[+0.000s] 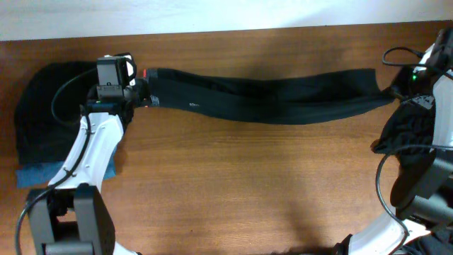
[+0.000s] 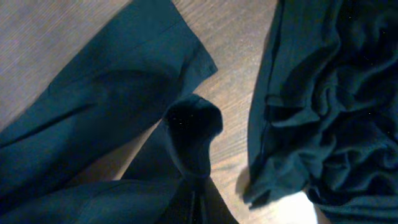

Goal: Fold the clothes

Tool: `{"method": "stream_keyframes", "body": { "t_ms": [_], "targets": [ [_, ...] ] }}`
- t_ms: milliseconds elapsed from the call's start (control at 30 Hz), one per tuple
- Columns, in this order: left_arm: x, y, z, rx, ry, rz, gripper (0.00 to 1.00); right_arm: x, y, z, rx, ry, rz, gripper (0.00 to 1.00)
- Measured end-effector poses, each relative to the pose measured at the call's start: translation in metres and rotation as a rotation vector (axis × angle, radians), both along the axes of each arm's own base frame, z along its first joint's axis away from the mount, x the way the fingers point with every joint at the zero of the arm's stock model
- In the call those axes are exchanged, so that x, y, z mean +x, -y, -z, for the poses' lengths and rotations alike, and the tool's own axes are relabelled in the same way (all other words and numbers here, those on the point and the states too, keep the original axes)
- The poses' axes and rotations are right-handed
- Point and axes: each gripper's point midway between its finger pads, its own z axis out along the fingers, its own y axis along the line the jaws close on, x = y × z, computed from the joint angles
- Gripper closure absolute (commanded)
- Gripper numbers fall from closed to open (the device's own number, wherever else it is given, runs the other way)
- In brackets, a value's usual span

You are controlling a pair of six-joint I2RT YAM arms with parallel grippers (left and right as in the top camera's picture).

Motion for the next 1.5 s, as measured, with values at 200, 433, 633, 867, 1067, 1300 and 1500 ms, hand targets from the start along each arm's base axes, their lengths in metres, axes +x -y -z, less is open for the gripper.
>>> {"method": "stream_keyframes", "body": {
  "t_ms": [200,433,633,867,1067,1300,1500],
  "targets": [
    [0.020,-0.007,0.002,0.024,0.066,-0.037,1.00,0.016,0.008,0.015,-0.001,0.021,0.021,0.96],
    [0.041,-0.007,0.027,0.031,0.091,-0.043,0.99,0.038,0.010,0.036,-0.006,0.046,0.020,0.96],
    [0.057,0.001,0.039,0.033,0.133,-0.032,0.99,0.061,0.002,0.051,-0.017,0.076,0.000,0.96],
    [0.065,0.002,0.053,0.035,0.144,-0.032,0.99,0.084,-0.004,0.072,-0.030,0.100,0.007,0.95],
    [0.073,0.002,0.062,0.037,0.170,-0.035,0.25,0.105,0.004,0.090,-0.030,0.155,0.078,0.55],
    [0.070,-0.010,0.074,0.066,0.140,-0.085,0.01,0.099,0.012,0.107,-0.042,0.115,0.145,0.44],
    [0.053,-0.026,0.083,0.089,-0.029,-0.111,0.01,0.079,0.016,0.114,-0.027,0.036,0.177,0.31]
  ]
}}
